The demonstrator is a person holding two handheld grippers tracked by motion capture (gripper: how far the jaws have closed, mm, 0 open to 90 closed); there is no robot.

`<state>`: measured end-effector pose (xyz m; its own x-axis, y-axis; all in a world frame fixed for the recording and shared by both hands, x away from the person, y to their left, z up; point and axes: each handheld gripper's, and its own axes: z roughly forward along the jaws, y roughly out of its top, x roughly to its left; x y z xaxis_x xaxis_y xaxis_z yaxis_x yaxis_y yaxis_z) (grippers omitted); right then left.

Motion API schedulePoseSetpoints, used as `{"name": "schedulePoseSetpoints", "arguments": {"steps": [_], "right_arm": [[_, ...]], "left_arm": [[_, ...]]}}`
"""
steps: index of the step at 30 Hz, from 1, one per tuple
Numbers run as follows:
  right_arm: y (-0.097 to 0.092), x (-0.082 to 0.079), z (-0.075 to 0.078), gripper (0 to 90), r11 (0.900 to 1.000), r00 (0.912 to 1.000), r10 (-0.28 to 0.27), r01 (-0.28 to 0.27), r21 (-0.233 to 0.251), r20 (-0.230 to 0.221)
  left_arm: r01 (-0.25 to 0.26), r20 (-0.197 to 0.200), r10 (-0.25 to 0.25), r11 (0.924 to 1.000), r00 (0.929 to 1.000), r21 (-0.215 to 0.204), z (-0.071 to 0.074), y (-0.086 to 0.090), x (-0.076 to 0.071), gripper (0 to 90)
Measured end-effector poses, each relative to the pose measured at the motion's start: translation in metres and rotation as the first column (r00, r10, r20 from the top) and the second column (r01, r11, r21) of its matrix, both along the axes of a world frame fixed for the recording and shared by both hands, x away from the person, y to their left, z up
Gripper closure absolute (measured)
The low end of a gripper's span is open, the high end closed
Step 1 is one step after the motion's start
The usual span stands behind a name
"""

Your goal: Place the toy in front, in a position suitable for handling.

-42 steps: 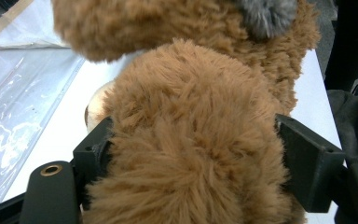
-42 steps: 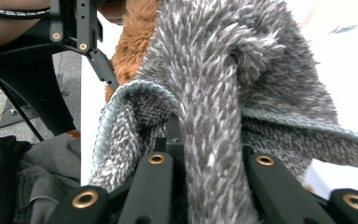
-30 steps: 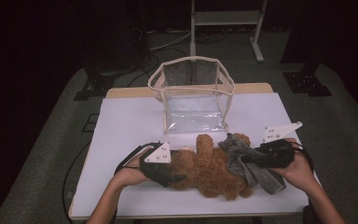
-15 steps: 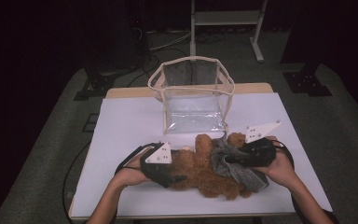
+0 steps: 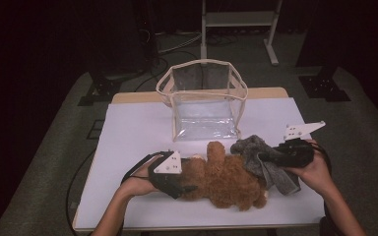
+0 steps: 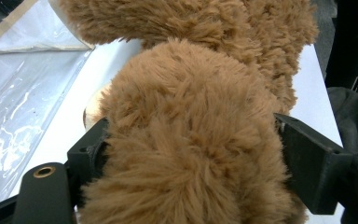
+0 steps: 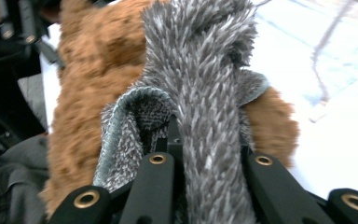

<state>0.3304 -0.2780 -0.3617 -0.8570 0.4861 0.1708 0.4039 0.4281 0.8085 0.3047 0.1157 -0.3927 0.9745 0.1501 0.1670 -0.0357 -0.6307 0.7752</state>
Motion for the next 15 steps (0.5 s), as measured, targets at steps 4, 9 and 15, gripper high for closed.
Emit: {"name": "schedulePoseSetpoints", "arguments": {"steps": [4, 9, 15], "right_arm": [[0.004, 0.014, -0.001, 78.0, 1.0000, 0.9999, -0.008, 0.008, -0.003, -0.011], [-0.003, 0.025, -0.001, 78.0, 0.9986, 0.9985, -0.053, 0.053, -0.002, -0.010], [-0.025, 0.022, -0.002, 77.8, 0.9947, 0.9944, -0.102, 0.102, 0.010, -0.028]], "left_arm": [[0.004, 0.000, -0.004, 1.0000, 1.0000, -0.006, -0.001, 0.001, 0.000, 20.7], [0.012, 0.011, -0.011, 0.9999, 0.9999, -0.005, -0.001, 0.003, -0.002, 20.6], [0.009, 0.008, -0.009, 0.9999, 0.9999, -0.005, -0.001, 0.002, 0.000, 20.2]]}}
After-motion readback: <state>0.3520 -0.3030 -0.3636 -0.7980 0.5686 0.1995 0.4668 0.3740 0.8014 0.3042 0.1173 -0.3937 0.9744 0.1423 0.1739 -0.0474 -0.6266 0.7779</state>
